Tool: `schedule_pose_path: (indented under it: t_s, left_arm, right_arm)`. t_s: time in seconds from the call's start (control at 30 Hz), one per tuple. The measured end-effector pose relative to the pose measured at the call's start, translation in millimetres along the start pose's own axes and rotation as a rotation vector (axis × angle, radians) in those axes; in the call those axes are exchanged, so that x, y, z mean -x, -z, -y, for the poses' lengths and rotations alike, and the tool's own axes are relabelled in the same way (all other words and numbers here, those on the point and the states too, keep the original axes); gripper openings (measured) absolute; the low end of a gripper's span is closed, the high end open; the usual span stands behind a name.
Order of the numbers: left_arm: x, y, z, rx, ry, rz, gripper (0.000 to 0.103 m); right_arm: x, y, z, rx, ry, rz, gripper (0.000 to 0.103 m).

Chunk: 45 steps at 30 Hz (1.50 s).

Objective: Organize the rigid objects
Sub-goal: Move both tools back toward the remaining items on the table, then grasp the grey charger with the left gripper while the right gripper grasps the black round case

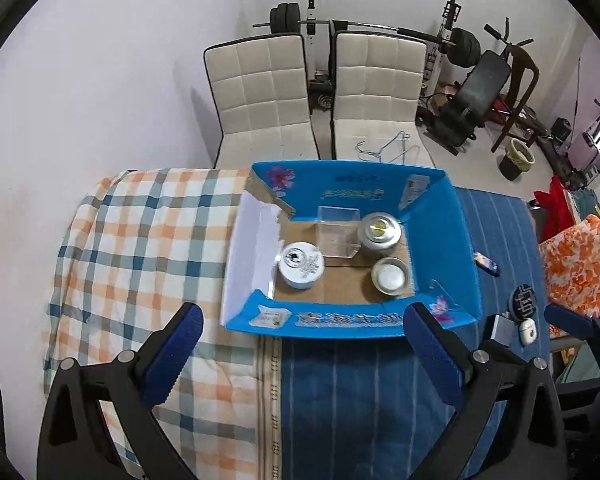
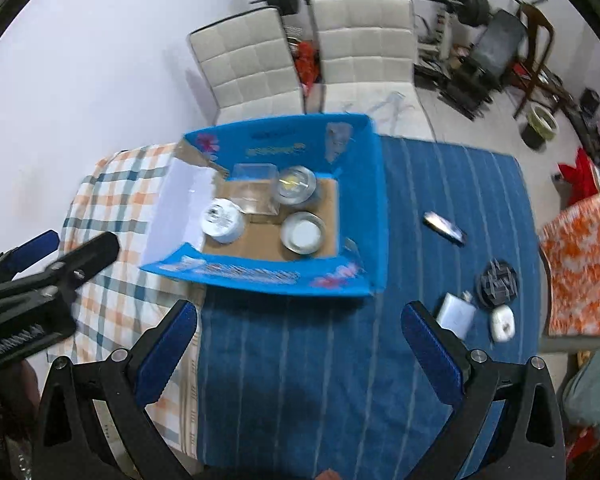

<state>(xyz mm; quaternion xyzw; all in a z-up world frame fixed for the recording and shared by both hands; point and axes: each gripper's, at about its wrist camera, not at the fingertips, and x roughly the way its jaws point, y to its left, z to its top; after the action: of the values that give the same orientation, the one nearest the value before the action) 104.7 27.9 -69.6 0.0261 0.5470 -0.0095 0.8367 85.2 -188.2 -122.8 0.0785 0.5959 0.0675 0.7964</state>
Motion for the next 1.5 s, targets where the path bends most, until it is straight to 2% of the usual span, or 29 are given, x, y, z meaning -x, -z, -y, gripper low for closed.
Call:
schedule_pose_path:
  t_s: [0.1, 0.2, 0.37, 0.57, 0.6, 0.67, 0.73, 0.77, 0.8, 0.87, 1.03, 1.23, 1.27, 1.33, 1.43, 1.5]
  left_arm:
    - [1, 7, 25, -0.008, 0.035, 0.006, 0.103]
    - [-7, 15, 65, -0.061, 0.071, -0.011, 0.103]
    - [-35, 28, 161, -0.202, 0.173, -0.078, 0.103]
    - [-75, 34, 275, -0.332, 0.228, -0.133, 0.103]
    - [-83, 36, 289, -0.344, 0.232, -0.151, 0.103]
    - [-103, 37, 314, -0.357, 0.234, -0.185, 0.103]
    - [-126, 41, 332, -0.361, 0.228, -0.208, 0.103]
    - [-138, 43, 340, -0.362, 0.220, -0.224, 0.098]
    - [-150, 45, 346, -0.361, 0.216, -0.244, 0.083]
    - [-176, 50, 354, -0.353, 0.222, -0.305, 0.066]
    - [-219, 61, 361, -0.308, 0.224, -0.402, 0.066]
    - [-254, 77, 372, -0.321, 0.189, -0.486, 0.067]
    - [-252, 77, 371, -0.313, 0.193, -0.468, 0.066]
    - [-249, 76, 369, -0.295, 0.190, -0.451, 0.057]
    - [-246, 74, 358, -0.254, 0.153, -0.432, 0.057]
    - [-246, 74, 352, -0.228, 0.147, -0.437, 0.058]
  right_arm:
    - [-2, 20, 51, -0.089, 0.041, -0.025, 0.103]
    - [-8, 37, 110, -0.201, 0.083, -0.058, 0.103]
    - [-15, 63, 212, -0.387, 0.109, -0.097, 0.103]
    - [-35, 72, 295, -0.484, 0.158, -0.093, 0.103]
    - [-43, 74, 311, -0.494, 0.171, -0.096, 0.102]
    - [-60, 72, 337, -0.504, 0.161, -0.112, 0.087]
    - [-77, 68, 354, -0.517, 0.154, -0.137, 0.086]
    - [-87, 65, 364, -0.525, 0.145, -0.138, 0.086]
    - [-94, 62, 369, -0.526, 0.151, -0.141, 0.086]
    - [-111, 58, 379, -0.527, 0.150, -0.151, 0.086]
    - [-144, 45, 391, -0.546, 0.062, -0.181, 0.086]
    - [-173, 22, 363, -0.478, -0.005, -0.213, 0.086]
    - [-180, 19, 357, -0.463, -0.007, -0.223, 0.086]
    - [-190, 15, 350, -0.449, -0.008, -0.241, 0.086]
    - [-211, 12, 343, -0.431, 0.008, -0.287, 0.086]
    - [-213, 9, 338, -0.406, 0.049, -0.282, 0.083]
